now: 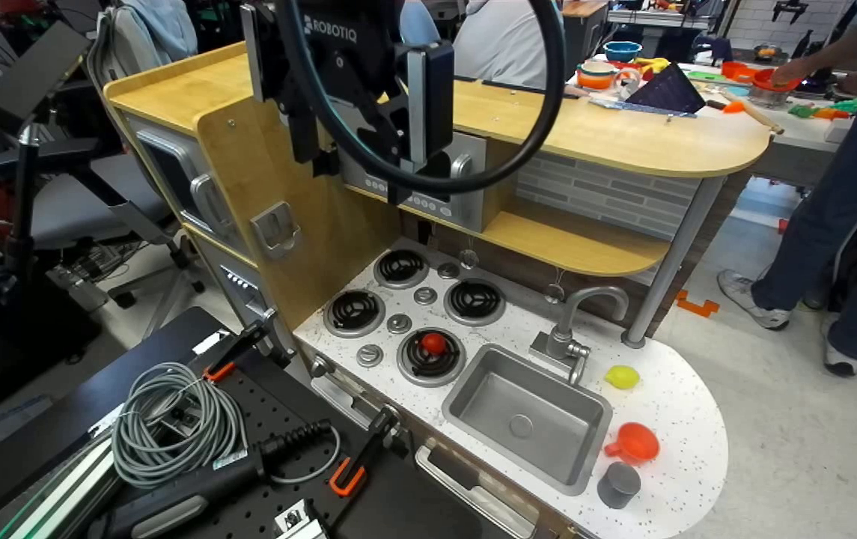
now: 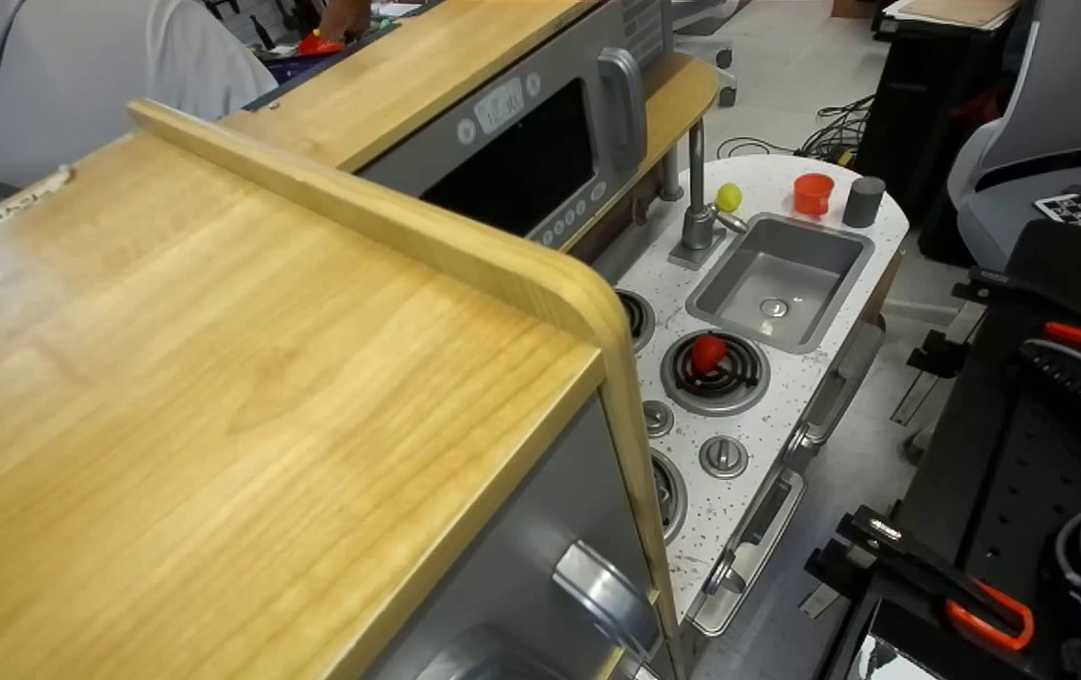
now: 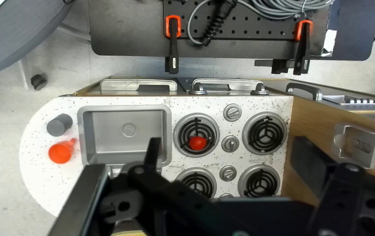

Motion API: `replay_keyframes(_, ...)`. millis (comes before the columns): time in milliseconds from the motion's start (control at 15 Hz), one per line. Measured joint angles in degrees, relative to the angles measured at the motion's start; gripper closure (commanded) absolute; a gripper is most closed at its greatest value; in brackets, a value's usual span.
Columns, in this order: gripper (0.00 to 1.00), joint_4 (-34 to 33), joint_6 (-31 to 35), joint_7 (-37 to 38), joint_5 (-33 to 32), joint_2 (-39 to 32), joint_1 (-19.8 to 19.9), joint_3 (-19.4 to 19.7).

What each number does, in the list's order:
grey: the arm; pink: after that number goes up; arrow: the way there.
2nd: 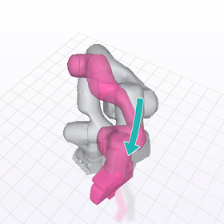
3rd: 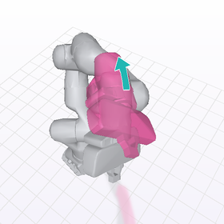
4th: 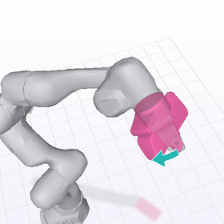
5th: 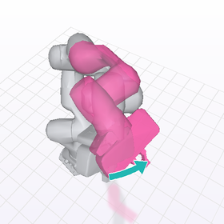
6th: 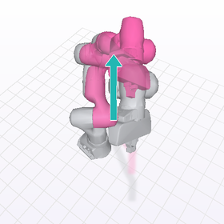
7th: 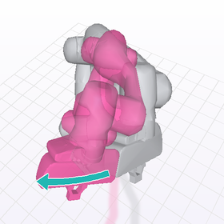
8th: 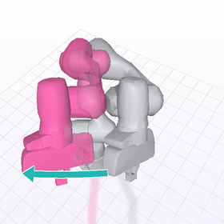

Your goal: Put the grey cylinder in the orange mug, remove the cylinder from the mug

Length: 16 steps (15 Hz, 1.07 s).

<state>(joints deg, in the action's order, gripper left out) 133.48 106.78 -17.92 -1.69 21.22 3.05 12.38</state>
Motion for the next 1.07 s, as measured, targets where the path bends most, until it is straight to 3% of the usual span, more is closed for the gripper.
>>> replay_keyframes(1067,0.00,-0.01,1.44,0.26,0.00,-1.27,0.74,0.05)
